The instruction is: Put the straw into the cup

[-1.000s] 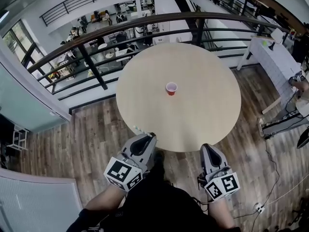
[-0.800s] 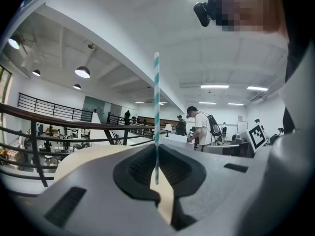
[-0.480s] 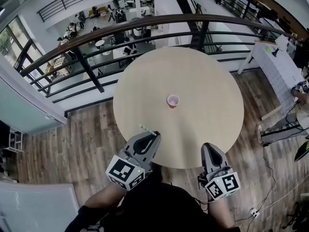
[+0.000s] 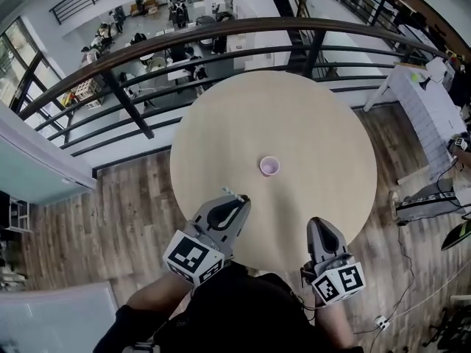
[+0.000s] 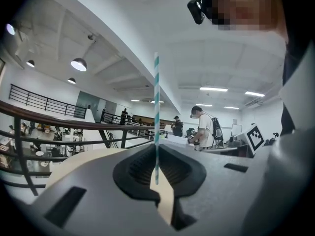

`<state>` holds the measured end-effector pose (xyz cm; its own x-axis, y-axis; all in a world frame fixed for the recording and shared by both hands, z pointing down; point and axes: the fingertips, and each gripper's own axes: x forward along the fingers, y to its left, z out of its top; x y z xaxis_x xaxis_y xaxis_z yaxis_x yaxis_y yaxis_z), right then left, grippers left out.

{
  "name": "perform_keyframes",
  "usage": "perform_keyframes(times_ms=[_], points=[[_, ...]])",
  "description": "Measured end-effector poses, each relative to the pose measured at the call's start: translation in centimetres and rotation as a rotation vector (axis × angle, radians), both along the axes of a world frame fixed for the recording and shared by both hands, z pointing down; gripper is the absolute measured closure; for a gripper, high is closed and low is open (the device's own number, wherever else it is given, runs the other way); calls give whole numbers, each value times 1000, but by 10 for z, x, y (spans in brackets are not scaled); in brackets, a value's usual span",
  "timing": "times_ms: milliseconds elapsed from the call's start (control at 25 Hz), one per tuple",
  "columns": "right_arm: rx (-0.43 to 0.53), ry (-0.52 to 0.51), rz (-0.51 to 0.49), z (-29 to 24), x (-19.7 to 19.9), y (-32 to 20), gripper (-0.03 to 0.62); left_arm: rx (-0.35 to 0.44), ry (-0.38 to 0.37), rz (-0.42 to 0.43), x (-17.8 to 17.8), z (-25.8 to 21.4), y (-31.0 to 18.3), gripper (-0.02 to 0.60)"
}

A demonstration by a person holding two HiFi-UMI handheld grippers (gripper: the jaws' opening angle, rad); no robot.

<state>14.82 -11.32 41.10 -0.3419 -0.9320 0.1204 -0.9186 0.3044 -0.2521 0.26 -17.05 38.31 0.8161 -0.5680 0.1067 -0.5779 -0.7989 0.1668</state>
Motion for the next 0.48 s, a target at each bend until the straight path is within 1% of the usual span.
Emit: perform_keyframes(times_ms=[160,280,480], points=[[-41,-19,2,14,1,-13,571,-13,-5,0,4,4,-20,560],[-55,-33,-5,22,8,-24,571,-27,-12,-10,13,9,-32,560],[-75,-20,-31,32,23,-40,571,-37,-25,-33,28,17,-51,560]])
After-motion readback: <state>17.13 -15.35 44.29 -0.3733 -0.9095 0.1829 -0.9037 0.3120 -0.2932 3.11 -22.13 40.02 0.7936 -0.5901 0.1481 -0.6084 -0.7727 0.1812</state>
